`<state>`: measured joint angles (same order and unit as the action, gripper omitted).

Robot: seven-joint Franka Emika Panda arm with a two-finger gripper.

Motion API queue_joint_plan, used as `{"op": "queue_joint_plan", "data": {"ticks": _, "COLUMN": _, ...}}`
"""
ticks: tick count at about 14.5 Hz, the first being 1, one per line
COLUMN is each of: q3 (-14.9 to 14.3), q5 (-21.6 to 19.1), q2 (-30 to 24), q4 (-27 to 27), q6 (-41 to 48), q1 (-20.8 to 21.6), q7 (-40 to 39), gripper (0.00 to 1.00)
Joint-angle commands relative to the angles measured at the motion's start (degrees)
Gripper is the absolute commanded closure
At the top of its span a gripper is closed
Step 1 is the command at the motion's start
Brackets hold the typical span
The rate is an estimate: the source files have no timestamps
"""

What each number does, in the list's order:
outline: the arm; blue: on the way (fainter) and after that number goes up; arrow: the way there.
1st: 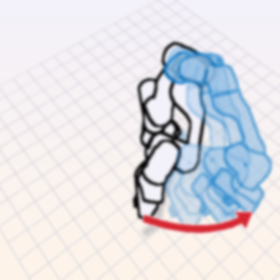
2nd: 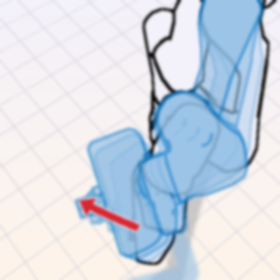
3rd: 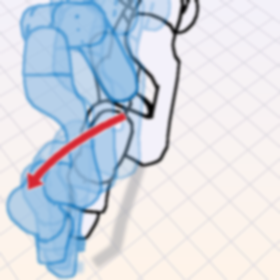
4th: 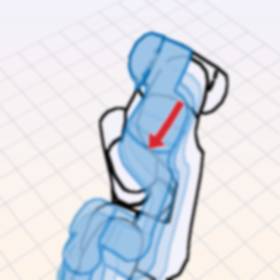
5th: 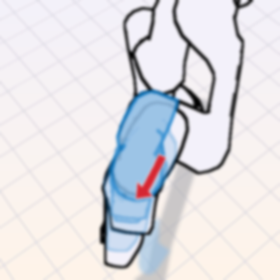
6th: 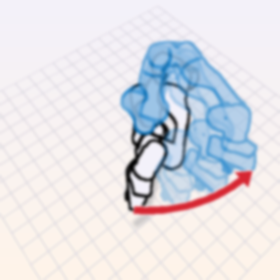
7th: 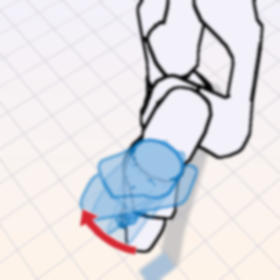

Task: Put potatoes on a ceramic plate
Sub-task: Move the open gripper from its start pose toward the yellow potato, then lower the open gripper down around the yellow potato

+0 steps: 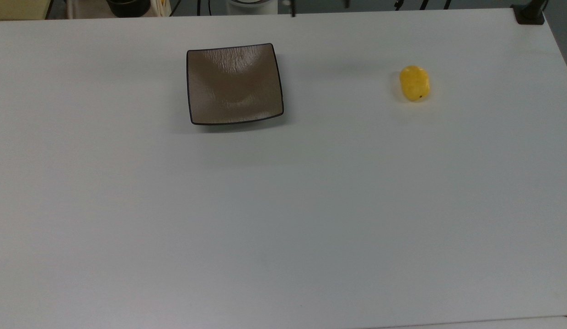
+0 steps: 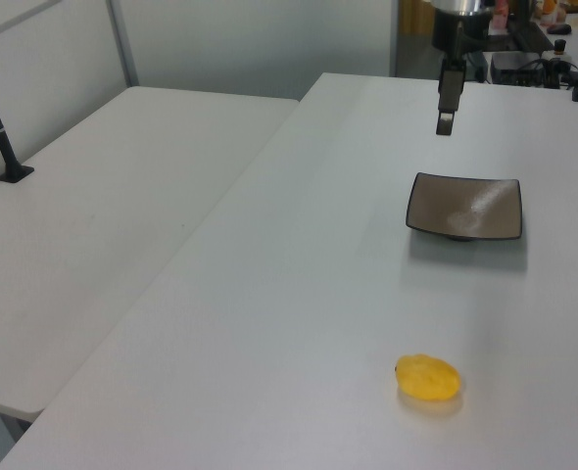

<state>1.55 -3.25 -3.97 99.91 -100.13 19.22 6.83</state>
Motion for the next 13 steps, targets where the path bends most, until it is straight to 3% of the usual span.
{"op": "queue_joint_plan", "data": {"ticks": 1, "q3": 0.12, "q5": -0.70, "q2": 0.46, "q4": -1.03, "q6": 1.35, "q1": 6.25, "q7": 8.17, "gripper": 0.00}}
{"op": "queue_joint_plan", "data": {"ticks": 4, "q3": 1.43, "q5": -0.79, "q2": 2.03, "q4": -1.12, "q6": 0.64, "q1": 11.18, "q7": 16.16, "gripper": 0.00}}
{"op": "queue_joint_plan", "data": {"ticks": 10, "q3": 8.45, "q5": -0.62, "q2": 10.29, "q4": -2.88, "q6": -5.84, "q1": 12.51, "q7": 26.63, "gripper": 0.00}}
{"op": "queue_joint_plan", "data": {"ticks": 13, "q3": 8.56, "q5": 0.61, "q2": 14.34, "q4": -2.53, "q6": -10.34, "q1": 15.93, "q7": 30.87, "gripper": 0.00}}
